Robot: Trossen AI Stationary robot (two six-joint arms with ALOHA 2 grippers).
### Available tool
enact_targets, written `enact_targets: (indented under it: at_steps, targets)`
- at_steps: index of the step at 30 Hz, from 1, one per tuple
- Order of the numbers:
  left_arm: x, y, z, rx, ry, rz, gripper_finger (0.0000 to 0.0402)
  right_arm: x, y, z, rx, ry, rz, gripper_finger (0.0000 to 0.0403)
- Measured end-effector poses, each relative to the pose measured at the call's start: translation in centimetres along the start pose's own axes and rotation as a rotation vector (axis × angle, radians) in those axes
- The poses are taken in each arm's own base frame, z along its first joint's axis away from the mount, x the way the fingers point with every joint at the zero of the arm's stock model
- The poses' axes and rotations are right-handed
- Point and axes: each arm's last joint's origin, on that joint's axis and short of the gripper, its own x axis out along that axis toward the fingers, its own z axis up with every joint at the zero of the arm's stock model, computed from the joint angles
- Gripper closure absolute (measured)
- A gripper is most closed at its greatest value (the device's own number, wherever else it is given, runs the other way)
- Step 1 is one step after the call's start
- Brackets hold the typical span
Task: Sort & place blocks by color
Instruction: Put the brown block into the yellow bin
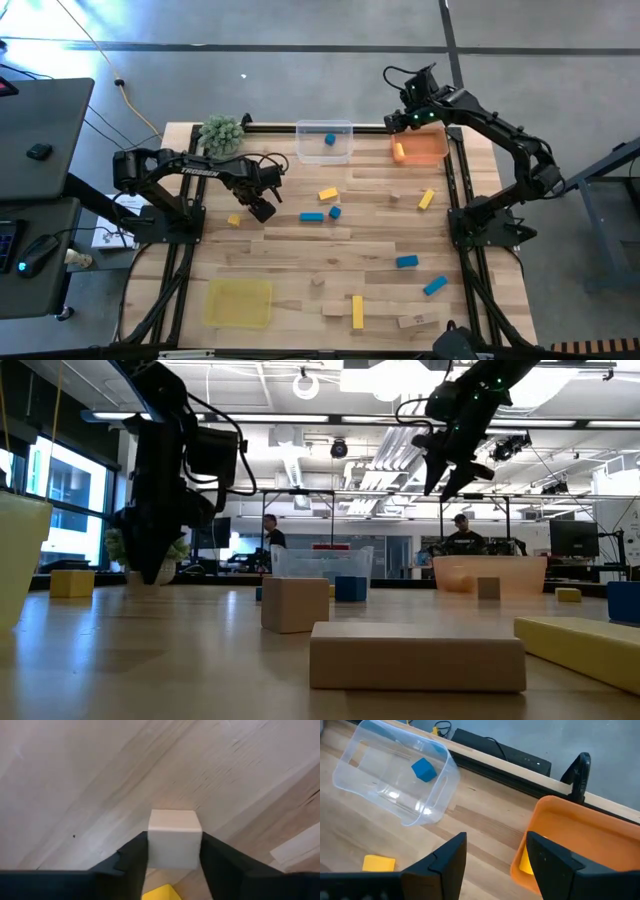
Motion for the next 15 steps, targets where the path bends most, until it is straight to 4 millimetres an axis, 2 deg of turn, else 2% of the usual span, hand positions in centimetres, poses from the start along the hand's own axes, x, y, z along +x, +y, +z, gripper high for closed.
enact_targets:
  at_steps: [4,10,15]
  targets:
    - [-0.1,0.0,0.0,0.039,0.0,0.001,0.0297,0.0,0.2,-0.1,0.022,0.013,0.042,0.0208]
    - [-0.3,-0.1,-0.3,0.085,0.005,-0.024,0.0297,0.1,1.9,-0.6,-0.022,0.049,0.135,0.0208]
    - [-2.0,-0.5,-1.2,0.123,-0.05,-0.075,0.0297,0.2,4.0,-1.4,-0.042,0.068,0.173,0.0208]
